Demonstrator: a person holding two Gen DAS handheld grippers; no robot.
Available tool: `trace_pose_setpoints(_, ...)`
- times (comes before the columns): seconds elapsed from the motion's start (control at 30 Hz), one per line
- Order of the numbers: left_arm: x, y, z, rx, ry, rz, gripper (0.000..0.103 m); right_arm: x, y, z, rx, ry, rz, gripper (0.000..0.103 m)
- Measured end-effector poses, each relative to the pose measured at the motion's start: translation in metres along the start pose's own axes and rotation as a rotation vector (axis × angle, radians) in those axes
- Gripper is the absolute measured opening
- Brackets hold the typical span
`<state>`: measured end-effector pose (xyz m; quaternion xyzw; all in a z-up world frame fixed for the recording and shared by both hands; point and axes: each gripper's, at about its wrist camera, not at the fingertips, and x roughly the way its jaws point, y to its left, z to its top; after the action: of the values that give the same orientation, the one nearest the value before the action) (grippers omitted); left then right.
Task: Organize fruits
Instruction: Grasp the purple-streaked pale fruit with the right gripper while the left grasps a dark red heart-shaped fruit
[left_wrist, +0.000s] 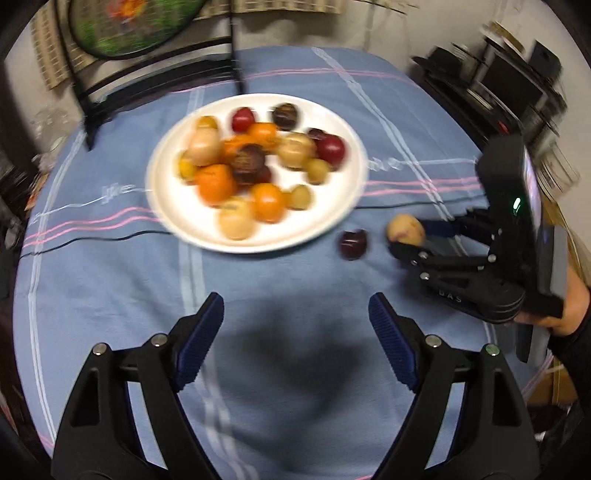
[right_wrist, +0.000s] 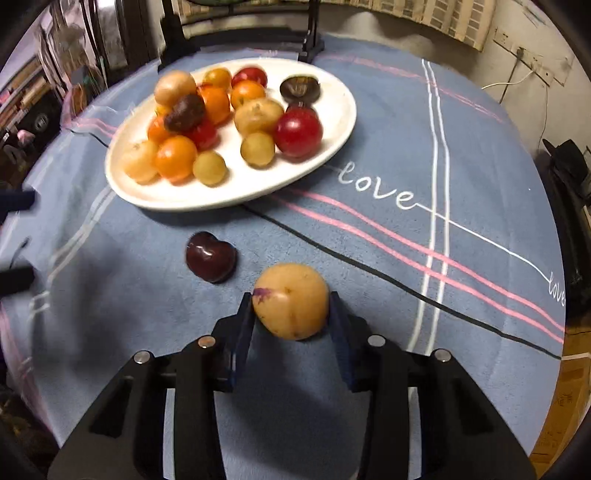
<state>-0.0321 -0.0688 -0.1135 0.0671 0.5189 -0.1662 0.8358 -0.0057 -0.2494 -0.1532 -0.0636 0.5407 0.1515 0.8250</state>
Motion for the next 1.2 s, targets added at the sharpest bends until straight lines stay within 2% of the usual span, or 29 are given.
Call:
trace_pose_setpoints(0.2, 0.039, -0.036, 0.013, -0.023, 0.025, -0.046, 0.079, -0.027, -0.039, -0.017, 0.124, -0.029, 0.033, 0.04)
trace_pose_setpoints(0.4, 0.078, -0.044, 0.03, -0.117, 0.033, 0.007, 0.074, -0.037, -0.057, -0.032, 0.179, -0.042, 0.049, 0.04)
trace_pose_setpoints(0.5, 0.094, -0.039, 0.036, -0.144, 0.057, 0.031, 0.064, -0.038, -0.061, -0.035, 0.189, -0.046, 0.065, 0.04)
trace_pose_setpoints(0.57, 0.105, -0.036, 0.038, -0.149, 0.09, 0.025, 0.048, -0.038, -0.06, -0.036, 0.191, -0.047, 0.07, 0.04)
trace_pose_setpoints(0.6, 0.105, -0.037, 0.038, -0.147, 0.091, 0.014, 0.046, -0.039, -0.06, -0.036, 0.192, -0.049, 0.072, 0.04)
trace_pose_setpoints(0.63, 0.102, -0.038, 0.038, -0.136, 0.085, -0.006, 0.033, -0.04, -0.059, -0.037, 0.193, -0.051, 0.075, 0.04)
trace_pose_setpoints(0.8, 0.064, -0.039, 0.032, -0.062, 0.028, -0.045, 0.033, -0.045, -0.055, -0.038, 0.203, -0.067, 0.093, 0.04)
trace_pose_setpoints(0.97, 0.038, -0.026, 0.023, -0.056, 0.003, -0.043, 0.032, -0.044, -0.039, -0.036, 0.189, -0.066, 0.104, 0.04)
trace_pose_setpoints(1.2, 0.009, 0.014, 0.003, -0.097, -0.015, -0.051, 0.032, -0.049, 0.0, -0.024, 0.155, -0.084, 0.143, 0.04)
